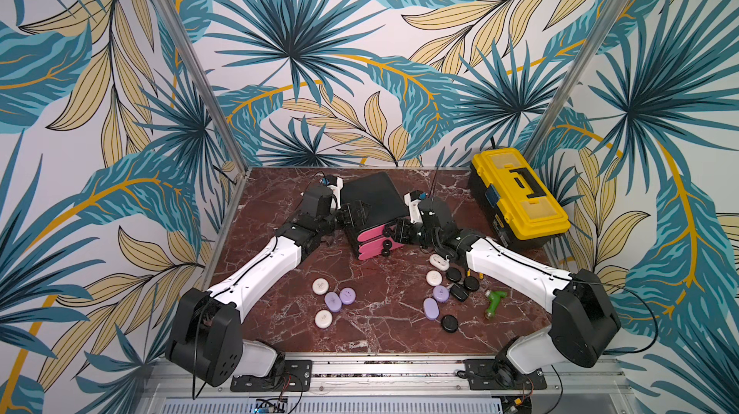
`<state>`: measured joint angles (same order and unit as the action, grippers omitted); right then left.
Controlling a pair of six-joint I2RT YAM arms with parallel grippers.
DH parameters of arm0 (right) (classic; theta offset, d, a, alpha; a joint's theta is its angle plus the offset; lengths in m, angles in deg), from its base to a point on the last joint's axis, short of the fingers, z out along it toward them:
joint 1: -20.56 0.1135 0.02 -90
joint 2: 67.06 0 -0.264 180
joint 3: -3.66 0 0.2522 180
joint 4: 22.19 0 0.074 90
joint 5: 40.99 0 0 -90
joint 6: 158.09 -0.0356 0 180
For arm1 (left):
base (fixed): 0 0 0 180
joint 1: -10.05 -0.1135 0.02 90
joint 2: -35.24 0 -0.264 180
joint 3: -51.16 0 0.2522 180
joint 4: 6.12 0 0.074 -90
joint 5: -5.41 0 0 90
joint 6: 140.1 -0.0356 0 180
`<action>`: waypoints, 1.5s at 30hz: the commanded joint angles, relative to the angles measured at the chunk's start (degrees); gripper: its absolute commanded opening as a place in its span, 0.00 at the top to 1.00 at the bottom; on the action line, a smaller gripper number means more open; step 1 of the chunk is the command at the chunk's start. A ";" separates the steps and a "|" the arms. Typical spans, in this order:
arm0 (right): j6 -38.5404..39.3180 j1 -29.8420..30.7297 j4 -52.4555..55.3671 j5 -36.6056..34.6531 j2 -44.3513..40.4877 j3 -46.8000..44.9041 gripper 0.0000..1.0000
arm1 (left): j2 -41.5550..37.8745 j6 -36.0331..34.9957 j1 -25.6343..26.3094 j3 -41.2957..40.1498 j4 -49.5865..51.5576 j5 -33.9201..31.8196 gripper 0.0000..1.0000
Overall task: Put the bluetooth earphones in the drawer according to color
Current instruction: Open the drawer in the storage box.
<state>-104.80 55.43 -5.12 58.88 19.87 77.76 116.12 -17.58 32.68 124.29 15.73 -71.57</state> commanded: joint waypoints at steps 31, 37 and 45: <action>-3.71 3.11 0.79 1.51 3.85 2.77 0.85 | 5.81 -2.81 -1.49 5.91 9.93 -2.13 0.00; -4.85 4.60 1.24 -0.14 -1.02 -1.86 0.86 | 5.84 -2.57 -2.44 5.60 10.55 -3.10 0.00; -6.00 6.35 2.97 -1.39 -8.61 -8.87 0.86 | 5.78 -2.21 -3.67 5.00 10.81 -3.35 0.00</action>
<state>-109.87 60.96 -2.37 58.00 13.78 71.20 121.50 -19.20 29.78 128.18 22.55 -73.03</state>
